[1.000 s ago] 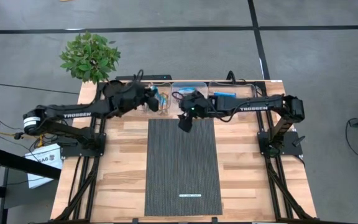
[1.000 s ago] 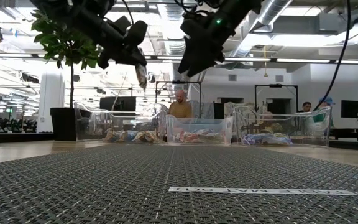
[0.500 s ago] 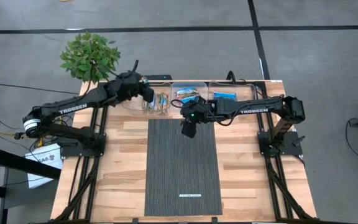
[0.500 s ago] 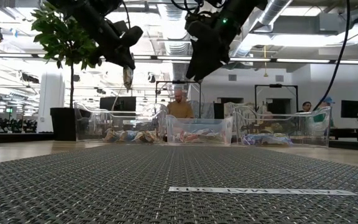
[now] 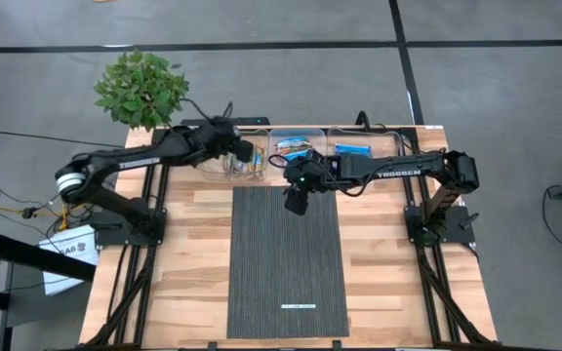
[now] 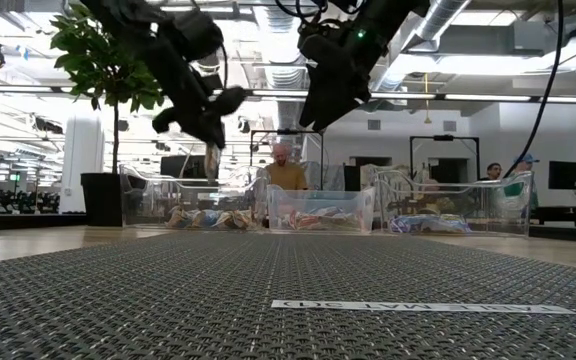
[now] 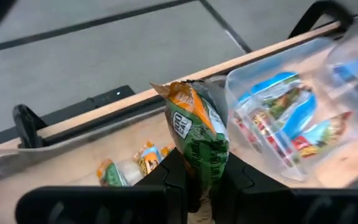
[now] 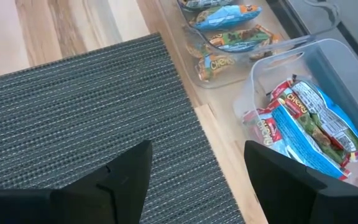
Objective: Pick and place Granola Bars by type
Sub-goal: Put the orange granola bar into the left transparent bin, then return to Home Position
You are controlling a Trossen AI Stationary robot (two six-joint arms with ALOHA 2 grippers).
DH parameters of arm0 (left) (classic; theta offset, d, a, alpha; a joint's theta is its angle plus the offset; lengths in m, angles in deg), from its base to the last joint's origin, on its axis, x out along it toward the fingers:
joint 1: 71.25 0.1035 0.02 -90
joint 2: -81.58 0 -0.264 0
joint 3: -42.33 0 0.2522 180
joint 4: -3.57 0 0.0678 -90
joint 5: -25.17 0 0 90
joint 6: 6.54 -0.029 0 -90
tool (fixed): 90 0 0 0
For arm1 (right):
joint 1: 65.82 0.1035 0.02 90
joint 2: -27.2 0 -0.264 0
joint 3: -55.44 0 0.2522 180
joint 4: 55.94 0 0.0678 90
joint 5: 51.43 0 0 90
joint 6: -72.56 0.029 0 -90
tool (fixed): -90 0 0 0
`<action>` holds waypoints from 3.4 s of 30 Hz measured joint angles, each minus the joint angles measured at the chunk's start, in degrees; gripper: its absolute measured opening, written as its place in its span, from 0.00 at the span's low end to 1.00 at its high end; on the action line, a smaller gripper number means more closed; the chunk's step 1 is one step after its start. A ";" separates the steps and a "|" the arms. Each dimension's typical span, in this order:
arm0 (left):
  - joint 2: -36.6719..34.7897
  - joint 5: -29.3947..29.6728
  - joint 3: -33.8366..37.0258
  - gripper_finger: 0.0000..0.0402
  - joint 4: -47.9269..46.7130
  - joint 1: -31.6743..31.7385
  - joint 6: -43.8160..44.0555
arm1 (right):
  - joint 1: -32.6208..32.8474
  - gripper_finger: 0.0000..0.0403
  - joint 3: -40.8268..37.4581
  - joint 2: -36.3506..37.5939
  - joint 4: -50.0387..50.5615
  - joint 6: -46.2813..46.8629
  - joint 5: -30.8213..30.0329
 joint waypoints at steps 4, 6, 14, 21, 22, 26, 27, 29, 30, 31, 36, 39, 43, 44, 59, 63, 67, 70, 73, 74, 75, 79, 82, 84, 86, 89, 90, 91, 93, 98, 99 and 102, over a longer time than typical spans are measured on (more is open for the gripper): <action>4.76 0.28 0.00 0.07 1.73 0.20 0.68 | 0.00 0.62 0.00 0.00 0.01 0.00 -0.07; 6.65 -0.10 0.00 0.07 1.80 0.42 1.58 | 0.00 0.62 -0.01 0.00 0.00 0.00 -0.10; 12.74 -1.76 0.03 0.07 1.20 0.91 3.25 | 0.00 0.62 0.00 0.00 0.00 -0.01 -0.14; 13.41 -2.23 0.07 0.07 1.42 0.92 2.58 | 0.00 0.62 -0.01 0.00 0.00 -0.04 -0.14; 13.41 -2.24 0.07 0.07 1.46 0.92 2.59 | 0.00 0.62 -0.01 0.00 0.00 -0.07 -0.14; 13.41 -2.25 0.07 0.08 1.46 0.92 2.61 | 0.00 0.62 0.00 0.00 0.00 -0.13 -0.14; 13.41 -2.27 0.07 0.09 1.46 0.92 2.62 | 0.00 0.62 0.00 0.00 0.00 -0.13 -0.14; 13.41 -2.66 0.07 0.11 1.46 0.92 2.11 | 0.00 0.62 0.00 0.00 0.00 -0.21 -0.14; 13.41 -2.73 0.07 0.13 1.46 0.92 1.97 | 0.00 0.62 0.00 0.00 0.00 -0.22 -0.14; 13.41 -2.73 0.07 0.15 1.46 0.92 1.91 | 0.00 0.62 0.00 0.00 0.00 -0.22 -0.14; 13.41 -2.74 0.07 0.27 1.54 0.92 1.82 | 0.00 0.62 0.00 0.00 0.01 -0.24 -0.14; 13.41 -2.79 0.07 0.33 1.70 0.92 1.57 | 0.00 0.62 0.00 0.00 0.00 -0.33 -0.14; 13.41 -2.84 0.07 0.37 1.70 0.92 0.16 | 0.00 0.62 -0.01 0.00 -0.05 -1.57 -0.14; 13.41 -2.83 0.07 0.37 1.69 0.92 -0.18 | 0.00 0.62 -0.02 0.00 -0.27 -1.57 -0.14; 12.91 -0.37 0.09 0.38 3.71 -1.36 -10.88 | 0.33 0.62 0.00 0.00 -9.51 -0.82 7.03; 10.69 -0.38 0.11 0.38 4.43 -4.87 -13.90 | 0.75 0.62 -0.02 0.00 -8.96 -5.98 20.53; 6.74 1.53 0.11 0.38 5.54 -9.58 -17.33 | 1.97 0.62 -0.02 0.00 -3.53 -7.04 23.26; 3.17 4.12 0.11 0.38 6.80 -13.28 -20.49 | 3.85 0.62 -0.08 0.07 0.78 -7.19 23.05; -0.30 6.27 0.97 0.38 8.14 -16.09 -22.81 | 6.41 0.62 -2.27 3.23 1.12 -7.57 23.20; -1.44 6.45 1.28 0.38 8.48 -16.71 -22.93 | 7.12 0.62 -3.90 5.20 -0.18 -7.58 23.22; -2.65 6.43 1.72 0.38 8.27 -17.20 -22.93 | 7.79 0.62 -5.95 7.62 -0.48 -7.35 23.25; -5.73 6.14 2.71 0.38 7.66 -18.84 -22.86 | 10.33 0.62 -16.71 19.28 -7.05 -5.61 23.19; -7.10 6.01 2.69 0.38 7.55 -20.18 -22.86 | 11.79 0.62 -26.50 29.28 -15.06 -3.07 23.26; -7.58 5.65 2.58 0.38 7.94 -20.95 -22.82 | 12.68 0.62 -32.82 35.67 -21.01 -2.64 23.35; -7.81 5.64 2.62 0.38 7.67 -21.67 -22.71 | 13.80 0.62 -38.90 41.61 -26.74 -2.32 23.29; -7.78 5.60 2.62 0.38 7.50 -22.52 -22.41 | 15.56 0.62 -47.04 49.58 -34.18 -2.37 24.43; -7.77 5.49 2.62 0.38 7.49 -22.80 -22.23 | 16.13 0.62 -49.27 51.77 -36.78 -2.69 25.22; -7.77 5.51 2.62 0.38 7.43 -22.92 -21.93 | 16.73 0.62 -51.65 54.10 -39.04 -2.90 26.13; -7.77 5.50 2.62 0.38 7.36 -23.14 -21.39 | 17.67 0.62 -55.58 57.83 -43.50 -3.07 27.45; -7.77 5.62 2.62 0.38 7.19 -23.15 -20.48 | 20.23 0.62 -63.08 64.57 -50.46 -4.61 28.42; -7.77 5.58 2.62 0.38 7.18 -23.15 -20.28 | 20.63 0.62 -64.08 65.62 -51.39 -5.31 28.72; -7.77 5.53 2.62 0.38 7.17 -23.17 -19.76 | 21.71 0.62 -66.76 69.31 -53.03 -7.16 30.85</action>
